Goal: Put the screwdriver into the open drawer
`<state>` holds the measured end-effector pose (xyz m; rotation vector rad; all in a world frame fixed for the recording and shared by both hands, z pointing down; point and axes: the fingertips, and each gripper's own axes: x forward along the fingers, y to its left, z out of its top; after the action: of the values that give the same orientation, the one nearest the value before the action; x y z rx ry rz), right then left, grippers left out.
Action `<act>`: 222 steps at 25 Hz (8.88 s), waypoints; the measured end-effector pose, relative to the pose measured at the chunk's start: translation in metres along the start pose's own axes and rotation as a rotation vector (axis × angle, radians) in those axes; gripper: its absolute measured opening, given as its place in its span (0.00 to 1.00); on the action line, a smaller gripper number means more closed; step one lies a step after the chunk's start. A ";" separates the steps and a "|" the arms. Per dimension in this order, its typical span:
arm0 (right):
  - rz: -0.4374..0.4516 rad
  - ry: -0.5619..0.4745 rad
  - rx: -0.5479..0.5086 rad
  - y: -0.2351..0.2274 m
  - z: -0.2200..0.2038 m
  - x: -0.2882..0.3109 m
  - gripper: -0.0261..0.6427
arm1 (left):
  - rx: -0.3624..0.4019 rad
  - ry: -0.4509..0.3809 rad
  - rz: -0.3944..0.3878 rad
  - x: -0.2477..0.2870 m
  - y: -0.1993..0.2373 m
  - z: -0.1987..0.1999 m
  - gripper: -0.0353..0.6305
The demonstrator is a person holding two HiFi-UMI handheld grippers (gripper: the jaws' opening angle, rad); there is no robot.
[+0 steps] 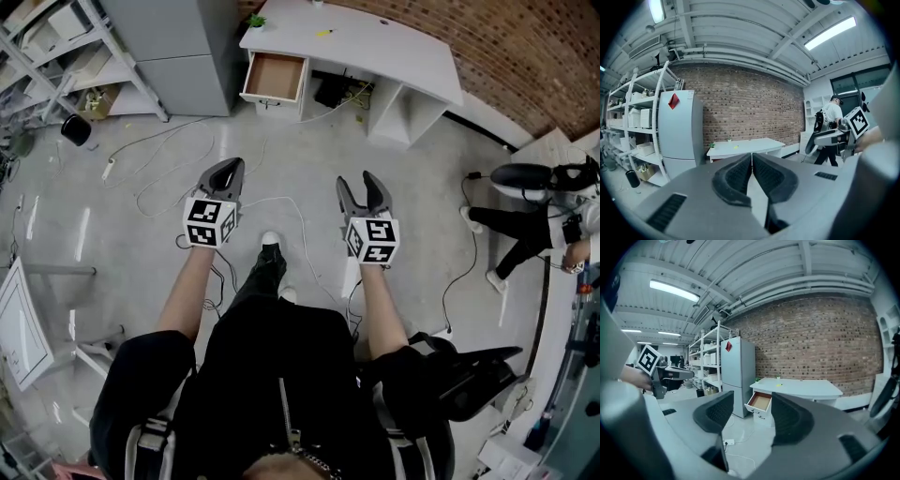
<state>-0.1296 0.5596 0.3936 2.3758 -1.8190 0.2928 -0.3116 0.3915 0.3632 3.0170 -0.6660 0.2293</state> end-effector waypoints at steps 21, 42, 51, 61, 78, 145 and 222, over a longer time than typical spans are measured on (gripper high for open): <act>-0.096 0.017 0.004 -0.101 0.059 0.224 0.41 | 0.043 0.014 -0.152 0.263 0.103 0.034 0.09; 0.088 0.047 -0.026 -0.207 0.093 0.469 0.41 | -0.003 0.064 0.038 0.440 0.214 0.033 0.09; 0.305 0.098 -0.115 -0.270 0.122 0.621 0.41 | -0.055 0.086 0.218 0.546 0.256 0.052 0.09; 0.450 0.197 -0.215 -0.302 0.105 0.721 0.41 | -0.098 0.092 0.287 0.623 0.275 0.055 0.09; 0.521 0.561 -0.468 -0.341 -0.009 0.831 0.41 | -0.126 0.179 0.234 0.696 0.335 0.018 0.09; 0.790 0.582 -0.748 -0.235 -0.008 0.764 0.15 | -0.182 0.169 0.606 0.492 0.308 -0.006 0.09; 0.766 1.220 -0.499 -0.010 -0.420 0.877 0.19 | -0.608 0.358 0.861 0.332 0.413 -0.316 0.09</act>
<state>0.0712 -0.1666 1.0082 0.6976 -1.6611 0.9389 -0.2309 -0.0971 0.7308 1.9058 -1.5830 0.4632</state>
